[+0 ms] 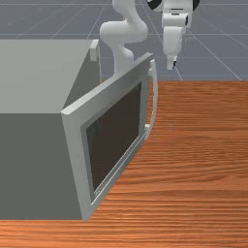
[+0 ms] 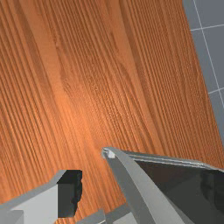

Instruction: Close the microwave

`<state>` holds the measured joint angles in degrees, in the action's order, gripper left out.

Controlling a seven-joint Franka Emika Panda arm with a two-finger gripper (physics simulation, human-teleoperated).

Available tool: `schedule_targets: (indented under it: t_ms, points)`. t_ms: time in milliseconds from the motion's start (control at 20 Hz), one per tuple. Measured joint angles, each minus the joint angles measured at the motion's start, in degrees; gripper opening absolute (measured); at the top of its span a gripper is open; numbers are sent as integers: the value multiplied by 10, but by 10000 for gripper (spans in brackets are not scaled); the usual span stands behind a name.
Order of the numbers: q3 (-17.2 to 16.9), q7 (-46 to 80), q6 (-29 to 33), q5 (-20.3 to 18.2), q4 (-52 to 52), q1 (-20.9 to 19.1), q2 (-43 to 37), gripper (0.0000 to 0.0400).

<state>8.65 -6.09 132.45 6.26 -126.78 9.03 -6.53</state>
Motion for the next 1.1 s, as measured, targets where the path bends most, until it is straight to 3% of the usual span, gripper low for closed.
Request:
schedule_targets:
  t_ms: [100, 150, 350, 400, 450, 650, 700, 750, 900, 950, 1000, 1050, 1100]
  points:
    - [26, 49, -2, 17, 24, 18, 22, 400]
    - [28, 36, -54, 8, 80, 25, 58, 400]
    - [25, 9, -163, 10, 297, 23, 209, 400]
    - [22, 14, -90, 19, 237, 16, 185, 400]
    - [20, 19, -65, 25, 219, 15, 182, 400]
    - [19, 22, -42, 27, 205, 14, 202, 400]
    - [19, -5, 1, 30, 171, 9, 187, 400]
    - [17, -33, 7, 22, 160, 1, 179, 400]
    - [-18, -284, 24, -56, 108, -58, 137, 400]
    - [-46, -158, 19, 63, 102, -54, 131, 400]
    - [-61, -195, 23, 72, 100, -66, 128, 400]
    - [-68, -243, 26, 34, 101, -82, 127, 400]
    - [-74, -265, 29, 27, 101, -86, 126, 400]
